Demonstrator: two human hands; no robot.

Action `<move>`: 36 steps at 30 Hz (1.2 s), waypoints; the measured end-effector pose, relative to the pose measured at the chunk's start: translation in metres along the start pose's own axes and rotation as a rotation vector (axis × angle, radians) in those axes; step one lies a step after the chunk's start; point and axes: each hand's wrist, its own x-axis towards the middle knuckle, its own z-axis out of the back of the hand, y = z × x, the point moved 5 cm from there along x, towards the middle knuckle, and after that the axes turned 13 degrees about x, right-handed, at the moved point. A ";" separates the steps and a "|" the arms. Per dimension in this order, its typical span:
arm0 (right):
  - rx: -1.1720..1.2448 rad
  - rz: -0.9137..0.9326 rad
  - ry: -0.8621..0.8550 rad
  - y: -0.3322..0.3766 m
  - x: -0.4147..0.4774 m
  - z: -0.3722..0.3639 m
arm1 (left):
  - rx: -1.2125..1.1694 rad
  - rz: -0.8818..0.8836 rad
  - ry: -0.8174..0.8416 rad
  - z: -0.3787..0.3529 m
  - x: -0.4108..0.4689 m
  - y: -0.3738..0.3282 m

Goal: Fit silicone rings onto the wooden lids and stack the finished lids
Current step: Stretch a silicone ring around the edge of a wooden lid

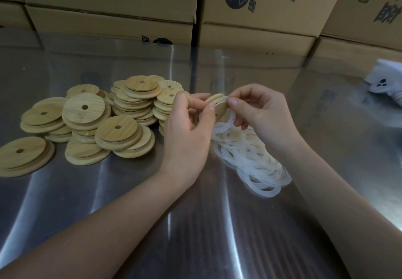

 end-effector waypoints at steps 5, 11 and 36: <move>-0.003 0.004 -0.016 0.001 0.000 0.000 | 0.008 -0.003 0.010 0.000 0.000 -0.001; 0.001 0.016 -0.008 0.001 0.000 0.001 | 0.008 -0.012 0.029 0.000 0.001 -0.002; -0.007 0.066 0.063 -0.002 -0.002 -0.006 | 0.098 -0.046 0.096 -0.003 0.004 0.005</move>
